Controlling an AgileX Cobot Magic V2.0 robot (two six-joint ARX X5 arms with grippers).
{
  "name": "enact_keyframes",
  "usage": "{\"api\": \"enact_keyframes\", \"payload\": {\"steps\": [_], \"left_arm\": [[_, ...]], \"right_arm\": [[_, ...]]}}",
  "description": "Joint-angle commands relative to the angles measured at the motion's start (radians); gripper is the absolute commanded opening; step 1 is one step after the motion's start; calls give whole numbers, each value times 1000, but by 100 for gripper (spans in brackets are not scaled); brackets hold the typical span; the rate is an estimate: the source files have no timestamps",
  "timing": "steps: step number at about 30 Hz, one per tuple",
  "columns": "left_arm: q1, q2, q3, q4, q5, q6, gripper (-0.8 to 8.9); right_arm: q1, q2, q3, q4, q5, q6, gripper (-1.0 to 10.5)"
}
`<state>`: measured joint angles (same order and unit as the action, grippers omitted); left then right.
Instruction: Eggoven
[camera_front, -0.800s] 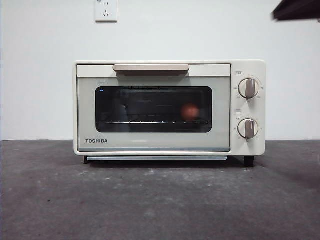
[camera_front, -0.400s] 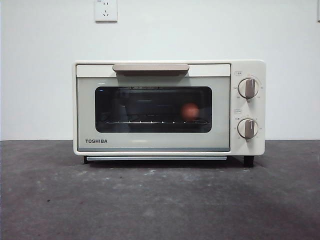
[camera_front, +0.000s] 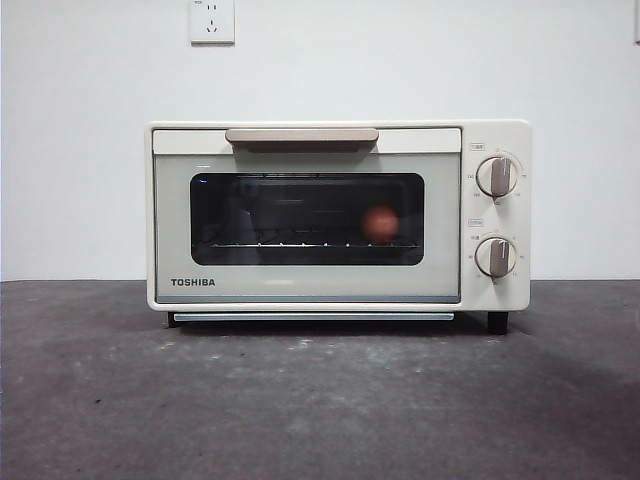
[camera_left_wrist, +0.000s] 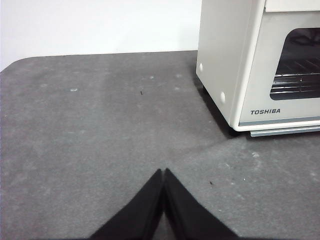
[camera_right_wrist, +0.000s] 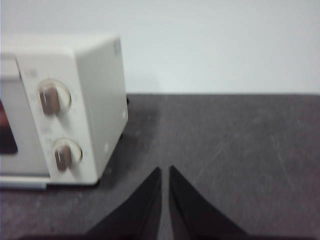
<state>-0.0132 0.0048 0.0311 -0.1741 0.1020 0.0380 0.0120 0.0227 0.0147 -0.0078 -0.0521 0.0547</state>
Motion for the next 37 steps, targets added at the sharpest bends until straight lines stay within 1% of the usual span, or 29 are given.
{"api": "enact_keyframes", "payload": {"steps": [1,7,15,37], "left_arm": [[3,0,-28,-2,-2,-5,8],[2,0,-28,-2,-2,-4,8],[2,0,-28,-2,-2,-4,8],[2,0,-28,-2,-2,-4,8]], "right_arm": [[-2,-19,-5,-48,3,8,3],[-2,-19,-5,-131,0,16,3],[-2,-19,-4,-90,2,16,3],[-2,-19,-4,-90,2,16,3]]}}
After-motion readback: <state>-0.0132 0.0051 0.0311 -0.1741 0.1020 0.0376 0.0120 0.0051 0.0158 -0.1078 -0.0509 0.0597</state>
